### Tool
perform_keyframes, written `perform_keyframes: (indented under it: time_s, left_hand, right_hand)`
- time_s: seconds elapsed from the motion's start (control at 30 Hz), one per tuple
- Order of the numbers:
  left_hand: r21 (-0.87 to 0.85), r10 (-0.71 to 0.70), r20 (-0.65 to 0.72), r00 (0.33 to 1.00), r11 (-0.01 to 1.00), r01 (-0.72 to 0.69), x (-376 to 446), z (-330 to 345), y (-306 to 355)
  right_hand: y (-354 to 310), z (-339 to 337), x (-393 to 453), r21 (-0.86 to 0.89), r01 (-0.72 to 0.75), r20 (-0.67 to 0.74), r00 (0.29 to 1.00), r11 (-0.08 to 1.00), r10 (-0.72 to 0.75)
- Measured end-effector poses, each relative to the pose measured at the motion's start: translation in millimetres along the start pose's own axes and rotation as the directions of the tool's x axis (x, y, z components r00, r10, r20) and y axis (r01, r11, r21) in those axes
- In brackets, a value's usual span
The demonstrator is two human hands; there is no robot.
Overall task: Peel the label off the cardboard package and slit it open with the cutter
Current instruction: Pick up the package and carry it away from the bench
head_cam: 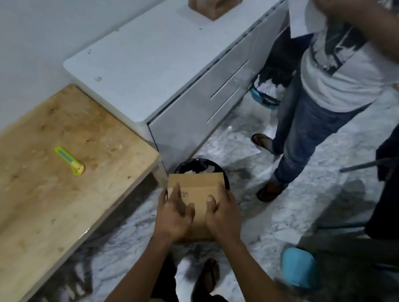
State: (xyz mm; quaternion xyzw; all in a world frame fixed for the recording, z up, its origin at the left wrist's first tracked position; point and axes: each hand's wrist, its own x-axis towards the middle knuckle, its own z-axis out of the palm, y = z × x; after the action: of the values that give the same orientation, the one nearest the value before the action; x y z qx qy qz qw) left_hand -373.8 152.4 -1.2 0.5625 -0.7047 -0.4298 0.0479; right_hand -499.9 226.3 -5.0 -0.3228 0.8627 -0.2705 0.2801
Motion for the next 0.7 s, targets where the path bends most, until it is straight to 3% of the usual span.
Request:
perform_keyframes:
  time_s: [0.2,0.53,0.7]
  left_hand:
    - [0.073,0.046,0.159,0.986,0.996,-0.059,54.1,28.6,-22.2]
    - [0.064,-0.147,0.255,0.956,0.989,0.135,185.2,94.2,-67.2]
    - [0.092,-0.137,0.314,0.940,0.989,0.114,250.9,148.6,-103.5]
  right_hand:
    - [27.6,18.5,40.1,-0.008,-0.091,0.090,0.992,0.996,0.091]
    - [90.8,105.4,151.9,0.104,-0.299,0.143,0.948,0.949,0.283]
    - [143.2,158.0,209.1,0.059,-0.353,0.192,0.922,0.934,0.337]
